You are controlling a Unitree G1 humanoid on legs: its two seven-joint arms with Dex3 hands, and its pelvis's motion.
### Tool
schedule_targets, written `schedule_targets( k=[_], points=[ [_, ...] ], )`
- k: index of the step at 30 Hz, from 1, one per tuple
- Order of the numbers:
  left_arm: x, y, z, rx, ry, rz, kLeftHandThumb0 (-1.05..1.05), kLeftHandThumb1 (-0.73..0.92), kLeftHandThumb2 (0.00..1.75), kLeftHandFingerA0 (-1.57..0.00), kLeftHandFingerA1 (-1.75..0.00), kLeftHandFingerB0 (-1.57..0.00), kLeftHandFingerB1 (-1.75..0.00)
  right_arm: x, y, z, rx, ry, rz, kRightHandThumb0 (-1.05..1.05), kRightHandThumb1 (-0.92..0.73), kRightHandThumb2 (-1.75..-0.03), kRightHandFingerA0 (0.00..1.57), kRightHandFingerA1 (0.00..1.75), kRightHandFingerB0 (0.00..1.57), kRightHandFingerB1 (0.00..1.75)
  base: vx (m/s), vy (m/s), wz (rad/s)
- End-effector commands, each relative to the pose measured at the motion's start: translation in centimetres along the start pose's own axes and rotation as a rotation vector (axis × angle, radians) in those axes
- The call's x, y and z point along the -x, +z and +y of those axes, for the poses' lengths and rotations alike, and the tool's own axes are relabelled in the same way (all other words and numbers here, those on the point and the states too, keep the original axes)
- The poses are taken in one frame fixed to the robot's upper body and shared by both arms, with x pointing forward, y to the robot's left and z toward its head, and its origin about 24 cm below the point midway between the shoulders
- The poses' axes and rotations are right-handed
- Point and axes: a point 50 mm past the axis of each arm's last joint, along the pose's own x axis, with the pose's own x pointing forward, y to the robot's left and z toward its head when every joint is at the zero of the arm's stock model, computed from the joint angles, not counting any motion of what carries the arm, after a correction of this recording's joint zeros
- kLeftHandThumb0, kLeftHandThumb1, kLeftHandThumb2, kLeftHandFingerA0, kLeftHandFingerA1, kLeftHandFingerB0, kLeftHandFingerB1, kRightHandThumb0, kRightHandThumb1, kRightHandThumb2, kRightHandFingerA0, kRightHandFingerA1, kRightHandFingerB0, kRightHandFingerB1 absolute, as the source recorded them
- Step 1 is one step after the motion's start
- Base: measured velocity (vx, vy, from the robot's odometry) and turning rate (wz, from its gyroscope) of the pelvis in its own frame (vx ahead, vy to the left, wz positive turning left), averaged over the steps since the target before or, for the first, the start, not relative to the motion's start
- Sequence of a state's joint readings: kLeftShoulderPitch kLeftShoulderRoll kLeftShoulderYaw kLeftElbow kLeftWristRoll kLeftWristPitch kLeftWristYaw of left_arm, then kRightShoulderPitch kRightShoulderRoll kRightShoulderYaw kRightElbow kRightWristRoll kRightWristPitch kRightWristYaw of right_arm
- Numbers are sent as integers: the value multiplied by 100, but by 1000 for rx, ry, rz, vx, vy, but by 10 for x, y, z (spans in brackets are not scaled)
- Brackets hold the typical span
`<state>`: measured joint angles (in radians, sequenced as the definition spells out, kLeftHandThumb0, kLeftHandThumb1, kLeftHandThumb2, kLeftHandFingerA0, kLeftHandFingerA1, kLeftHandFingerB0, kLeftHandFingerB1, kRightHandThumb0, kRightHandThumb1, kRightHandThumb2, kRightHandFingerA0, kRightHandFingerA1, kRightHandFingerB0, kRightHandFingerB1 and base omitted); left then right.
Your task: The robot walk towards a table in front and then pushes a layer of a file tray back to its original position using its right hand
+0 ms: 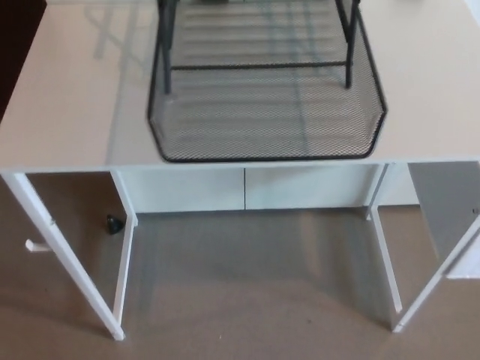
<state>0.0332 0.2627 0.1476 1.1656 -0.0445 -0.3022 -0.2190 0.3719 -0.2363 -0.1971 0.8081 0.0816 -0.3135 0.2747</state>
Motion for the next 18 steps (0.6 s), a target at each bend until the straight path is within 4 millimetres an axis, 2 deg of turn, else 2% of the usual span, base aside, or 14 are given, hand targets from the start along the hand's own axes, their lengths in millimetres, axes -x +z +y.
schedule_targets(
  k=[1, 3, 4, 5, 6, 9, 10, 11, 15, 16, 17, 18],
  points=[
    [0, 0, 2, -22, -8, 16, -38, 36, 80, -58, -90, -37, -59, 1, 5, -5, 14, -12, -29, -33, -63, -58, 62, 47, 42, 38, 73, -194, 22],
    [0, 0, 3, -13, -1, 20, -38, 35, 79, -60, -91, -39, -59, 2, 5, -5, 27, -12, -24, -32, -63, -59, 61, 47, 41, 37, 154, -107, -1],
    [0, 0, 3, -18, -3, 19, -37, 36, 79, -59, -89, -38, -59, 1, 4, -5, 23, -12, -22, -40, -52, -75, 57, 56, 37, 47, 146, -54, 3],
    [0, 0, 3, -20, -4, 19, -37, 36, 79, -59, -89, -38, -59, 1, 4, -5, 22, -12, -21, -40, -52, -75, 57, 56, 37, 47, 136, -26, -7],
    [0, 0, 2, -20, -13, 18, -38, 34, 81, -57, -90, -36, -60, 0, 3, -6, 9, -17, -10, -34, -62, -58, 63, 47, 42, 37, 147, -11, -8],
    [0, 0, 2, -20, -11, 17, -39, 35, 80, -58, -91, -37, -61, 0, 3, -6, 14, -7, -14, -34, -63, -58, 61, 46, 41, 37, 167, 49, -15],
    [-1, 1, 2, -21, -9, 19, -39, 34, 81, -58, -90, -38, -61, 1, 4, -5, 9, -6, -22, -32, -63, -58, 63, 48, 42, 38, 176, 98, -16],
    [-1, 1, 2, -22, -11, 20, -38, 35, 81, -56, -89, -37, -61, 1, 5, -5, 13, -8, -24, -41, -52, -75, 58, 56, 37, 47, 205, 134, -9],
    [-1, 0, 2, -23, -8, 26, -37, 35, 81, -57, -87, -38, -59, 1, 4, -5, 41, -11, -11, -42, -52, -76, 54, 55, 34, 46, 193, 249, -13],
    [-1, 0, 2, -25, -9, 25, -38, 34, 80, -58, -88, -38, -60, 1, 4, -5, 35, -9, -13, -34, -63, -59, 60, 47, 39, 37, 160, 322, -17],
    [0, 0, 3, -27, -11, 25, -38, 34, 80, -58, -88, -38, -60, 2, 3, -4, 27, -6, -17, -34, -63, -59, 60, 47, 39, 37, 157, 322, 9],
    [-1, 0, 3, -30, -10, 24, -40, 29, 91, -61, -83, -36, -64, 2, 4, -4, 27, -7, -18, -36, -62, -58, 59, 47, 39, 37, 123, 65, 9]
  ],
)
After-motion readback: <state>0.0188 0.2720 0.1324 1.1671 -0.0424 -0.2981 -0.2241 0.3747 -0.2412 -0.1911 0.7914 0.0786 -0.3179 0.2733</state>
